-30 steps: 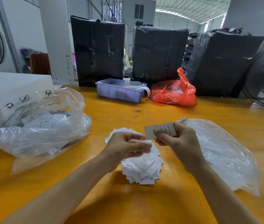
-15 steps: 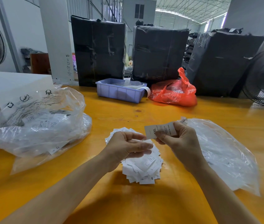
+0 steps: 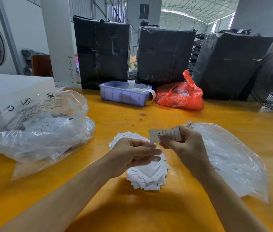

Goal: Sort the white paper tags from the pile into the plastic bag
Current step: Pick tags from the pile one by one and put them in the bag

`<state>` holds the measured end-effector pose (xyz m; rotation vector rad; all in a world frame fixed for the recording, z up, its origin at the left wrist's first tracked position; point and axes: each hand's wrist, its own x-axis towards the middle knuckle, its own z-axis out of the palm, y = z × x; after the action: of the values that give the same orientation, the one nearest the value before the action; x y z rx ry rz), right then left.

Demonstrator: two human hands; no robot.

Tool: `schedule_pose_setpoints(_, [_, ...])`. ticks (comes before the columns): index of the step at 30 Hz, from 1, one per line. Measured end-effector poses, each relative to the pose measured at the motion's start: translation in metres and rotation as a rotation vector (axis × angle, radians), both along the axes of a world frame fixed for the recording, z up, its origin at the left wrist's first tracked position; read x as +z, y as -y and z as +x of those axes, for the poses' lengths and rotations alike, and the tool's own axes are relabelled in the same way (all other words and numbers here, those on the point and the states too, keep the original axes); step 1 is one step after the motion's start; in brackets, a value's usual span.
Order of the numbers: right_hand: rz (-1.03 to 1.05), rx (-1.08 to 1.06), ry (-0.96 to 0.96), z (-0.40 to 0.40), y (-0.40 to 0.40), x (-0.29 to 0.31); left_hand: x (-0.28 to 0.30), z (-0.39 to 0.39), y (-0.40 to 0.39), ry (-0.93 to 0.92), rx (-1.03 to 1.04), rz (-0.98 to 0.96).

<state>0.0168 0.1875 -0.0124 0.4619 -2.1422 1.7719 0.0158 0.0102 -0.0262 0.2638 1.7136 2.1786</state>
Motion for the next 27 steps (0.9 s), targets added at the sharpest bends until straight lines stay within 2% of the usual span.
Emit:
schedule_pose_setpoints(16, [-0.061,0.007,-0.016,-0.0001,-0.0015,0.0028,0.0,-0.0003,0.002,0.027,0.005,0.031])
schedule_pose_setpoints(27, [0.043,-0.007,-0.027,-0.0006,0.0001,-0.0005,0.0011,-0.0001,-0.0006,0.02,-0.013,0.013])
